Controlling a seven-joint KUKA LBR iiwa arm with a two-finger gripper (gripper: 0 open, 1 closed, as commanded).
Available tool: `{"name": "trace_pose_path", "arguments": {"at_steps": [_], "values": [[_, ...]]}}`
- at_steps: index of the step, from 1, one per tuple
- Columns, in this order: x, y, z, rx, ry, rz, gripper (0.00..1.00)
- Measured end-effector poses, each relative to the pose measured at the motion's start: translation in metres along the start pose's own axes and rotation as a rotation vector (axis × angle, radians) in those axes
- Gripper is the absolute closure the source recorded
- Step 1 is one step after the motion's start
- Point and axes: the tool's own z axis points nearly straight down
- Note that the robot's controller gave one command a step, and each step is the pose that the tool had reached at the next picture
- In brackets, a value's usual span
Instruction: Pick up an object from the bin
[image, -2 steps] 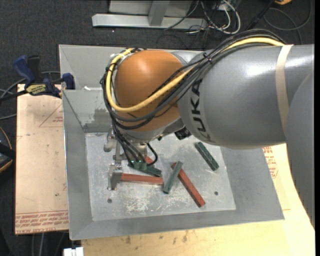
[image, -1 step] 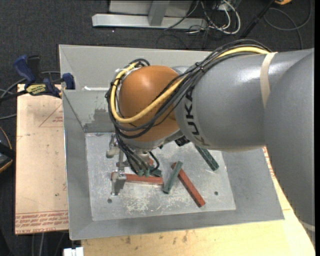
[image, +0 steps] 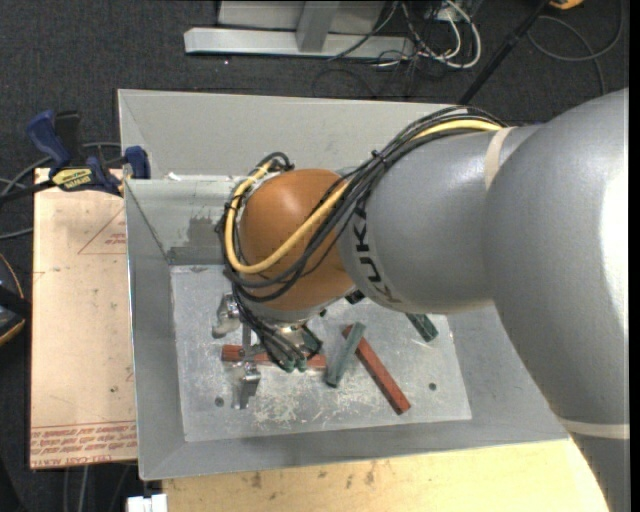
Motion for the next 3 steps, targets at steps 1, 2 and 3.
{"name": "trace_pose_path", "arguments": {"at_steps": [1, 2, 3], "values": [[-0.016, -0.054, 0.058, -0.002, -0.008, -0.012, 1.00], [-0.016, -0.054, 0.058, -0.002, -0.008, -0.012, 1.00], [-0.027, -0.027, -0.088, 0.000, -0.001, -0.039, 1.00]]}}
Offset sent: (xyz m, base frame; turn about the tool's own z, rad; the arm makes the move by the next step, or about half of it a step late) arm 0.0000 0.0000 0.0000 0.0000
